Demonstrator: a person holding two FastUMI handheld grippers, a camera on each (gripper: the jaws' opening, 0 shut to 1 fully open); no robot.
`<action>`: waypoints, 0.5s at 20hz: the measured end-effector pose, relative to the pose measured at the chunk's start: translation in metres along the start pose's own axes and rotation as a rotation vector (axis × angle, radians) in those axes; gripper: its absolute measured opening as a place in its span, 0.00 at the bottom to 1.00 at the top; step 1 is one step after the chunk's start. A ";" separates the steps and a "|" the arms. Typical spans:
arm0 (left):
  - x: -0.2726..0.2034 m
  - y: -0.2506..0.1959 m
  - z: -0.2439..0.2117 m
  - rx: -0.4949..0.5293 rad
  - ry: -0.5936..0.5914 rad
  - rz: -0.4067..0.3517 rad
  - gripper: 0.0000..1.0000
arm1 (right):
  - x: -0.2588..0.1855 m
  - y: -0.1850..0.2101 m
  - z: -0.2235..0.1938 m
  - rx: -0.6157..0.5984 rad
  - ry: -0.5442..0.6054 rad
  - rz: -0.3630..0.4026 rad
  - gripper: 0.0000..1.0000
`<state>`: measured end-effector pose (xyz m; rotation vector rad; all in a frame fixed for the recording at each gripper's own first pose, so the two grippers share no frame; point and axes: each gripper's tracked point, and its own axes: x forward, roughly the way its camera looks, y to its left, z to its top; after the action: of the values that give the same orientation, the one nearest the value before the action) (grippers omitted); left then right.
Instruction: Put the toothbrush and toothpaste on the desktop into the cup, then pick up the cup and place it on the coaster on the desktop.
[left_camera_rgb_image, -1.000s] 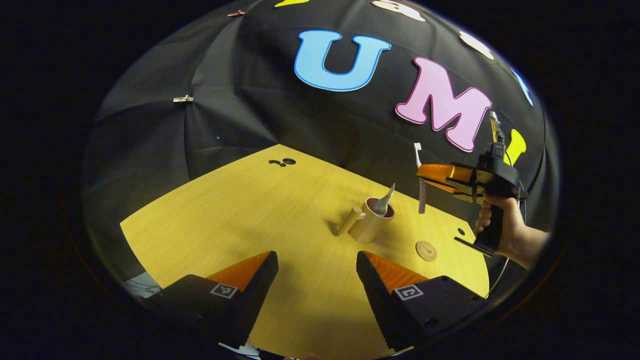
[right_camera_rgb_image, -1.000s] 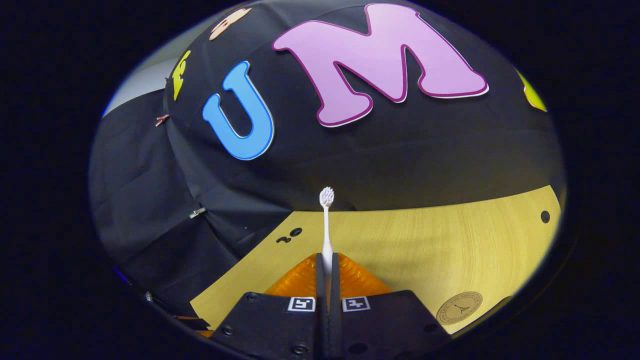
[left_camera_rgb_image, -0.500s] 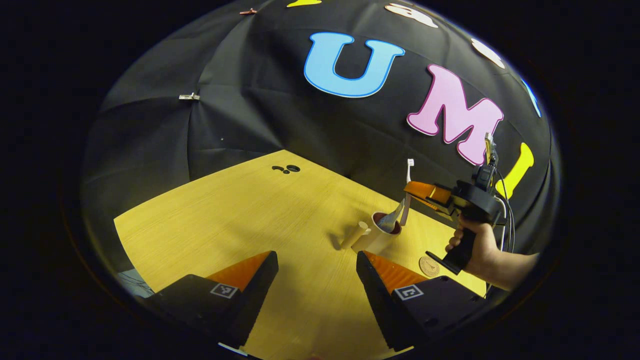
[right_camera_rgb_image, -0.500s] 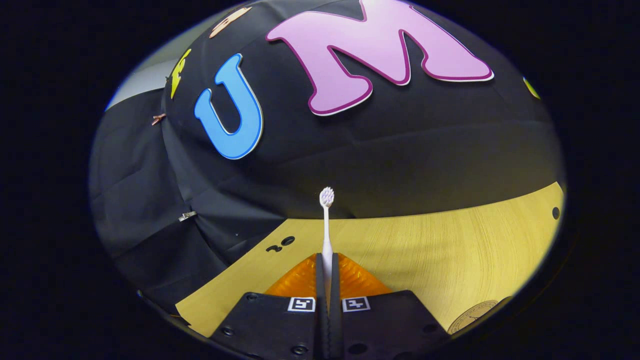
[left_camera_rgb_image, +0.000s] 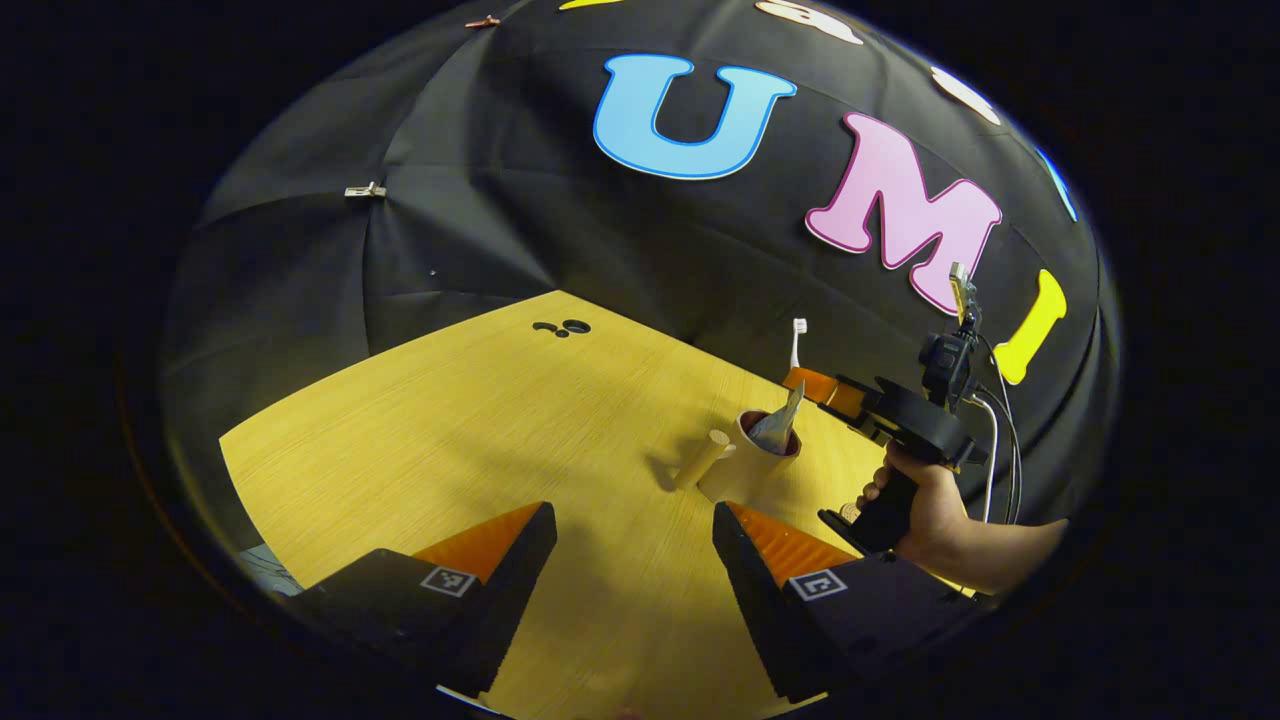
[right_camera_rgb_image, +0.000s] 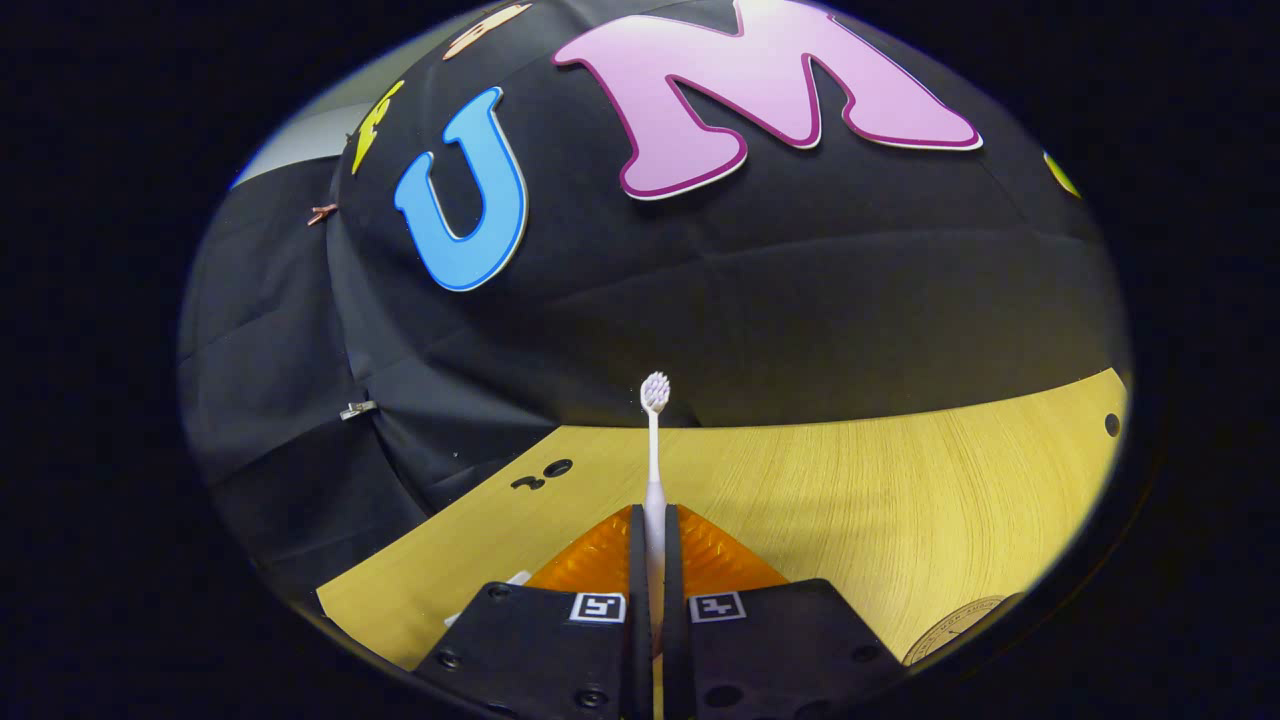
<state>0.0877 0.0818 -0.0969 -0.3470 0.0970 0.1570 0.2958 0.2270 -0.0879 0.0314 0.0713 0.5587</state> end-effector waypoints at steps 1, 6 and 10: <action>0.001 -0.001 -0.001 0.003 0.004 0.000 0.97 | -0.003 -0.001 -0.004 -0.010 -0.001 -0.002 0.08; 0.004 -0.010 -0.008 0.032 0.014 -0.011 0.97 | -0.012 0.005 -0.020 -0.018 0.018 0.024 0.11; 0.009 -0.021 -0.006 0.070 0.024 -0.035 0.97 | -0.033 -0.006 -0.011 -0.001 0.005 -0.003 0.43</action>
<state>0.1002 0.0609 -0.0970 -0.2804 0.1197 0.1143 0.2707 0.2043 -0.0973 0.0287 0.0759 0.5558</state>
